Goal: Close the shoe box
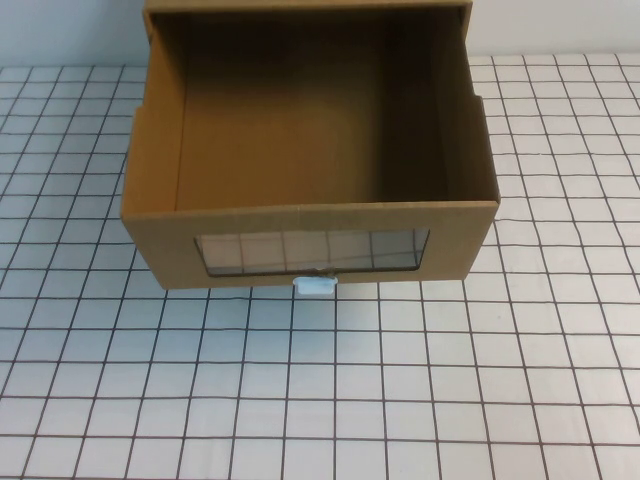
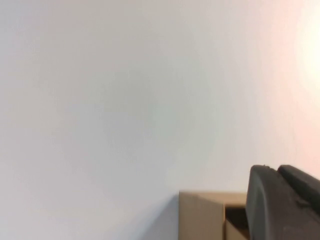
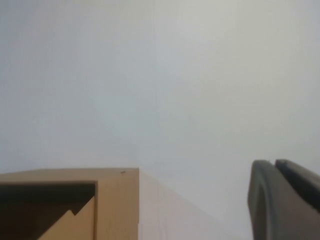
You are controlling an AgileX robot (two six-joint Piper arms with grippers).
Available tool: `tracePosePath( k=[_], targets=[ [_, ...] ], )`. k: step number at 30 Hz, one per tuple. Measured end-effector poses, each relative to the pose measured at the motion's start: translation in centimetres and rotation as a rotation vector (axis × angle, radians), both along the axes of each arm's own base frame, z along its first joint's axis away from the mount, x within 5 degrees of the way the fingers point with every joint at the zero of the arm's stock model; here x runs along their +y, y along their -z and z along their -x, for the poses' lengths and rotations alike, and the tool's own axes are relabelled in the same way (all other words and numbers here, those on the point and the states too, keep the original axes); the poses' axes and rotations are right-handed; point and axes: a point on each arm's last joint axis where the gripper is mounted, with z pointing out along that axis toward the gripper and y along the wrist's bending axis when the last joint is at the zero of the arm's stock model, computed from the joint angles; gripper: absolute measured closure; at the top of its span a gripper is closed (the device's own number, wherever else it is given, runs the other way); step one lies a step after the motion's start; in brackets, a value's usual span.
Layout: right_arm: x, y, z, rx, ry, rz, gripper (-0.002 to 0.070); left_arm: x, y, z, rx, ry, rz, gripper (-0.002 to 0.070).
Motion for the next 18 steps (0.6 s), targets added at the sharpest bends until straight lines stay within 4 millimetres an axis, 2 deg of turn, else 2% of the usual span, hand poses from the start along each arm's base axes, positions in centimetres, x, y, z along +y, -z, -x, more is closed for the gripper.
tracePosePath(
  k=[11, 18],
  targets=[
    [-0.2, -0.8, 0.5, -0.096, 0.011, -0.022, 0.0689, 0.0, -0.4, 0.3, -0.050, 0.000, 0.006, 0.0680],
    [-0.5, -1.6, 1.1, -0.218, 0.025, -0.049, 0.0689, 0.2, -1.7, 1.4, -0.236, 0.006, 0.035, 0.0680]
  ],
)
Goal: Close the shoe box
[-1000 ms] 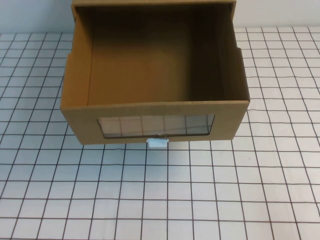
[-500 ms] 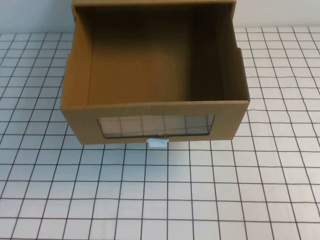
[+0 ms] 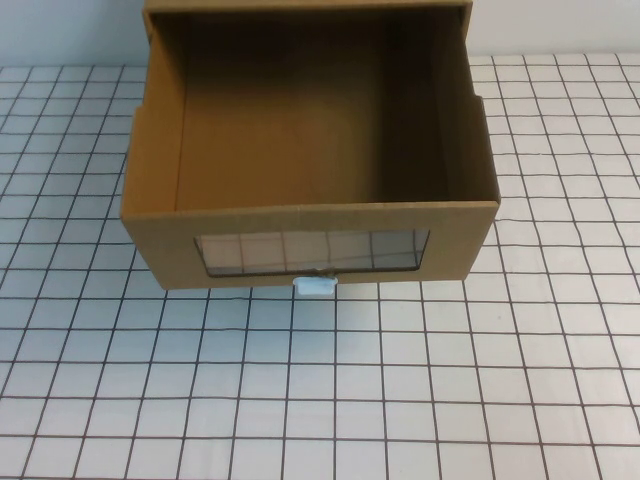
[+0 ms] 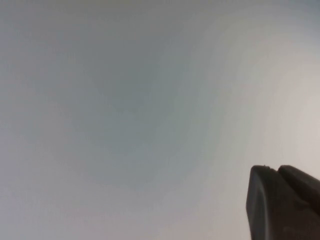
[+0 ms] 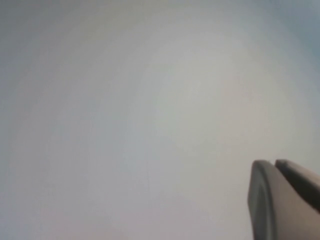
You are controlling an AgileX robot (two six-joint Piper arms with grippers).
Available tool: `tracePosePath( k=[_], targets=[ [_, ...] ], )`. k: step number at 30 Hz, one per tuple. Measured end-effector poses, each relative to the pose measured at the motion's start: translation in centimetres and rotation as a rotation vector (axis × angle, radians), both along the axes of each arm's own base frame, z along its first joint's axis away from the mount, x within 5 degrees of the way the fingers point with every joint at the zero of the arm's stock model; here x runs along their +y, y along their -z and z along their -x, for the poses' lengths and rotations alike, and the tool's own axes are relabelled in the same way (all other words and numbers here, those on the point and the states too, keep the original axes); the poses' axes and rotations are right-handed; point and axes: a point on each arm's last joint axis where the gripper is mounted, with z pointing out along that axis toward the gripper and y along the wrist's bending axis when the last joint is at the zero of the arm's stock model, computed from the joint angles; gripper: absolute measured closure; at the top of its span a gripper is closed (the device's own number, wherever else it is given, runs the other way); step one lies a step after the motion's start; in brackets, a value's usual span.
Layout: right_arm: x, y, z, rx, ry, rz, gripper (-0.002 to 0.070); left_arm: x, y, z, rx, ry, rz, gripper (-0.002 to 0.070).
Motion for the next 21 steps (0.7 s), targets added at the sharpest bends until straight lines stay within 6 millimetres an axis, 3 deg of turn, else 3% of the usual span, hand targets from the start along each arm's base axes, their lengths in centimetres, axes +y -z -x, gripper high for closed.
tracePosePath(
  k=[5, 9, 16, 21],
  targets=[
    [-0.3, -1.0, 1.0, -0.152, 0.018, -0.035, 0.0690, 0.1, -0.5, 0.5, -0.066, 0.003, 0.011, 0.0680],
    [-0.5, -1.9, 1.4, -0.193, 0.020, -0.047, 0.0690, 0.2, -2.5, 1.1, -0.106, 0.002, 0.020, 0.0680],
    [-1.2, -8.4, 3.9, -0.253, -0.018, -0.121, 0.0689, 0.5, -7.4, 3.0, -0.190, -0.003, 0.031, 0.0680],
    [-1.9, -13.5, 5.7, -0.312, -0.071, -0.221, 0.0690, 0.4, -11.3, 2.3, -0.159, -0.001, 0.037, 0.0680]
  ],
)
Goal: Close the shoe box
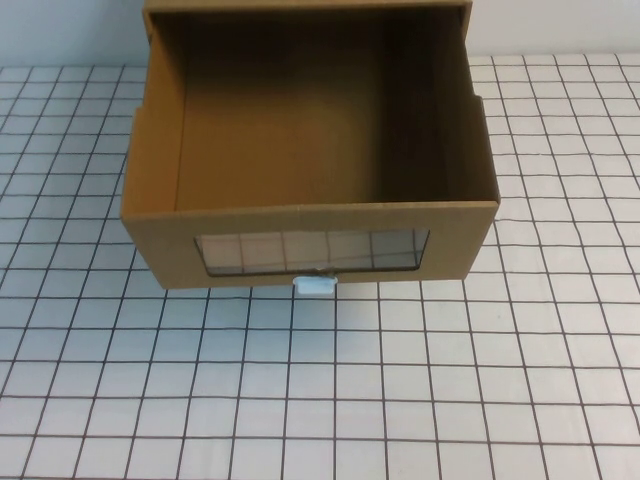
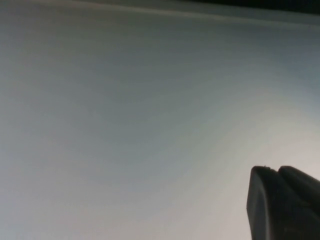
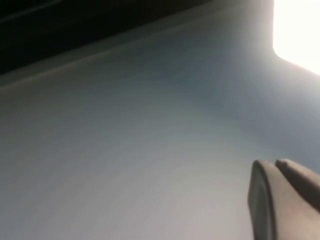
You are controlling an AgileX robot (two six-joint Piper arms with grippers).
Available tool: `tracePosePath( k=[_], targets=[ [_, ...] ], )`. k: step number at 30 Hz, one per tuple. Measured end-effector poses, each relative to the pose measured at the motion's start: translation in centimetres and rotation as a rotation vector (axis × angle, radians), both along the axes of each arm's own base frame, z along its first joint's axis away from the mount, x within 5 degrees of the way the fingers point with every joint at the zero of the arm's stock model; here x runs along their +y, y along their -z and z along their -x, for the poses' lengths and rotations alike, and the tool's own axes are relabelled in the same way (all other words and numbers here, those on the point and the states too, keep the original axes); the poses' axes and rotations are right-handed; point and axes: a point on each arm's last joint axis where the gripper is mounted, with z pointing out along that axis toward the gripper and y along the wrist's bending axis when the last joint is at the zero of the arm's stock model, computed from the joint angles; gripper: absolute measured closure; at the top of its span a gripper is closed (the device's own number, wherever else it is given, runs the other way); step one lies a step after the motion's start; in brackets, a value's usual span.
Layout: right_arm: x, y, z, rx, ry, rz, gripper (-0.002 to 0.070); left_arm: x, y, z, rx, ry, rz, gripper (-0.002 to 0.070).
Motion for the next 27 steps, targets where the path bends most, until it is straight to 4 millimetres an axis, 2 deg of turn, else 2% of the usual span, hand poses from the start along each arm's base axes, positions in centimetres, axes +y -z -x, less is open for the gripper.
tracePosePath(
  k=[4, 9, 11, 16, 18, 21, 24, 27],
  targets=[
    [0.3, -4.1, -0.7, 0.076, -0.032, 0.019, 0.0690, -0.1, -3.1, -2.3, 0.177, 0.017, 0.016, 0.0680],
    [1.4, -8.9, -2.8, 0.255, -0.012, 0.161, 0.0689, -0.7, -6.7, -5.6, 0.415, 0.037, 0.002, 0.0680],
    [2.1, -10.5, -4.6, 0.359, -0.030, 0.221, 0.0690, -1.0, -8.1, -7.2, 0.521, 0.041, -0.014, 0.0680],
    [4.0, -12.9, -10.1, 0.633, -0.062, 0.386, 0.0689, -1.7, -10.6, -10.9, 0.789, 0.063, -0.044, 0.0680],
    [4.6, -13.3, -12.3, 0.745, -0.062, 0.449, 0.0689, -2.0, -11.4, -12.1, 0.883, 0.075, -0.044, 0.0680],
    [5.2, -13.1, -16.0, 0.972, -0.074, 0.502, 0.0689, -2.4, -11.4, -14.3, 1.053, 0.096, -0.032, 0.0680],
    [5.3, -11.6, -19.6, 1.225, -0.061, 0.490, 0.0690, -2.7, -10.8, -16.2, 1.173, 0.102, -0.025, 0.0680],
    [5.1, -9.0, -22.9, 1.450, 0.024, 0.543, 0.0690, -2.9, -9.8, -18.0, 1.241, 0.074, -0.047, 0.0680]
  ],
)
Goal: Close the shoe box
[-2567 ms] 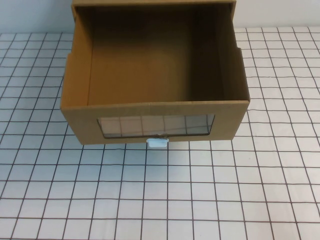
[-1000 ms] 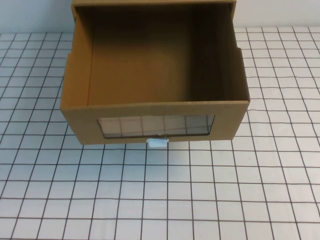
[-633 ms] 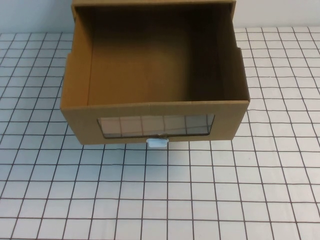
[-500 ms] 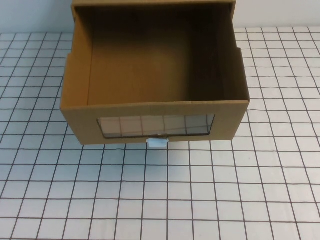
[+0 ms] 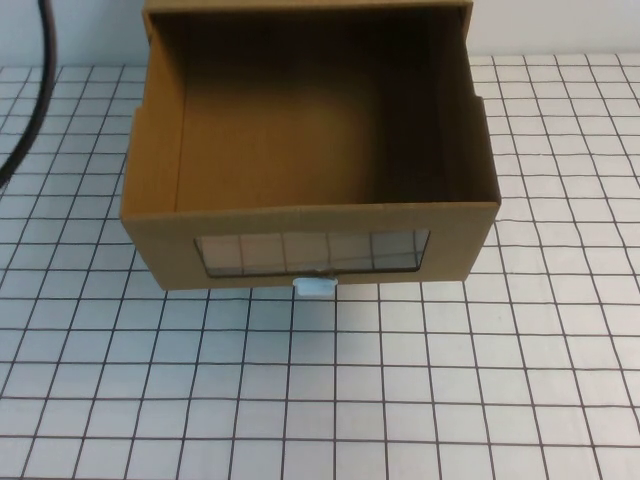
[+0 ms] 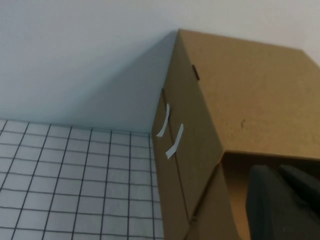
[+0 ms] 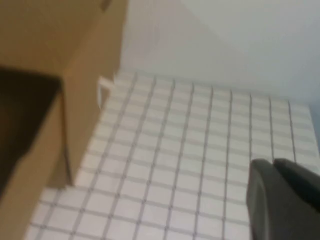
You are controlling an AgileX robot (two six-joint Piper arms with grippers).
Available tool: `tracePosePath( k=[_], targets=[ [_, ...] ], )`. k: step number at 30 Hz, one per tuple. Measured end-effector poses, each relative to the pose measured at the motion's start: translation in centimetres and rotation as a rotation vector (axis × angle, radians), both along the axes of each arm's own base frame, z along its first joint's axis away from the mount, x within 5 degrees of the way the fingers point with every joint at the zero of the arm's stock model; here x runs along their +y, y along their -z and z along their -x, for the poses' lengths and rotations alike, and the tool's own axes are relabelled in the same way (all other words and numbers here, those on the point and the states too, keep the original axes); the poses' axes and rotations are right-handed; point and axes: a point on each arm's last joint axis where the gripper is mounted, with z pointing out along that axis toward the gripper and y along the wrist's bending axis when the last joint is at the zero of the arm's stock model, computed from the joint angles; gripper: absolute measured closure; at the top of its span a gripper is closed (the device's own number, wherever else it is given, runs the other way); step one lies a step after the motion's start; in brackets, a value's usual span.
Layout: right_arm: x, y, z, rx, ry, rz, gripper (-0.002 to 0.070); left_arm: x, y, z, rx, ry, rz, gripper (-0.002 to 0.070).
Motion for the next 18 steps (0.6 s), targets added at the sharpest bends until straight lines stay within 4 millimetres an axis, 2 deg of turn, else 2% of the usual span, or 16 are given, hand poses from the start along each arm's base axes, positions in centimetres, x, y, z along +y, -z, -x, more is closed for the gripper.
tracePosePath(
  k=[3, 7, 14, 18],
  targets=[
    [-0.2, 2.4, -2.4, 0.156, 0.052, 0.093, 0.0690, -0.2, 1.0, -1.8, 0.049, -0.007, -0.024, 0.0680],
    [0.0, 4.2, -4.2, 0.258, 0.069, 0.118, 0.0690, -0.8, 3.0, -4.8, 0.144, 0.009, -0.003, 0.0680],
    [2.1, 6.4, -6.3, 0.384, -0.026, -0.043, 0.0690, -2.6, 6.8, -9.4, 0.315, 0.070, 0.120, 0.0680],
    [3.2, 6.9, -6.7, 0.405, -0.161, -0.037, 0.0690, -3.6, 7.2, -11.5, 0.328, 0.168, 0.093, 0.0680]
  ],
)
